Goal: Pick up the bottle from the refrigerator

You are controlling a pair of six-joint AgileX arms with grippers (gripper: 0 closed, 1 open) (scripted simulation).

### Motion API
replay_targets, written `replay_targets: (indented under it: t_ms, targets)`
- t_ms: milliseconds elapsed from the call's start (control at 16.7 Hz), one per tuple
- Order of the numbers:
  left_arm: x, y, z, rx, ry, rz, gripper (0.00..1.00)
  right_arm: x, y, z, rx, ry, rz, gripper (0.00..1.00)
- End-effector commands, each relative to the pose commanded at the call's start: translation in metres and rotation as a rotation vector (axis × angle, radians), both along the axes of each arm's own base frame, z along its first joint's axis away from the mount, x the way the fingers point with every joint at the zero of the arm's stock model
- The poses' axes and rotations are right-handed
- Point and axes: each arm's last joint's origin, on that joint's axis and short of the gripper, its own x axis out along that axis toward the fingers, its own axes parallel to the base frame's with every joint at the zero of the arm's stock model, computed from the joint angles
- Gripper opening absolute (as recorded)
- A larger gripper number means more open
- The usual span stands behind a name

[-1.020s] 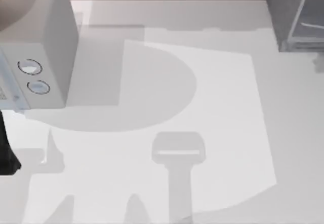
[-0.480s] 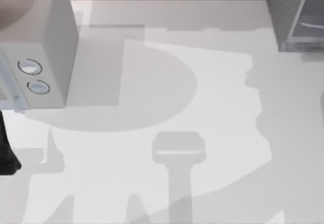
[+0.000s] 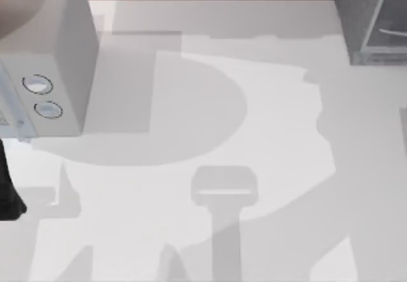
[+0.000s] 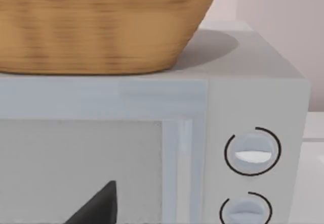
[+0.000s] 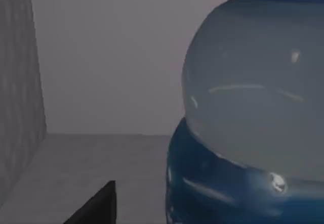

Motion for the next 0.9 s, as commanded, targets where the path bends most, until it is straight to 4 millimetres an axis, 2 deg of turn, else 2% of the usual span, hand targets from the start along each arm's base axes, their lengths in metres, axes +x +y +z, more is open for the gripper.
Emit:
replay_targets:
  t_ms: [120, 360, 900]
  targets:
    - [0.0, 0.0, 0.0, 0.0, 0.0, 0.0, 1.0, 0.009, 0.0008, -0.0005, 0.001, 0.005, 0.0, 1.0]
    - [0.0, 0.0, 0.0, 0.0, 0.0, 0.0, 1.0, 0.0103, 0.001, -0.0006, 0.001, 0.007, 0.0, 1.0]
    - [0.0, 0.0, 0.0, 0.0, 0.0, 0.0, 1.0, 0.0103, 0.001, -0.0006, 0.001, 0.007, 0.0, 0.32]
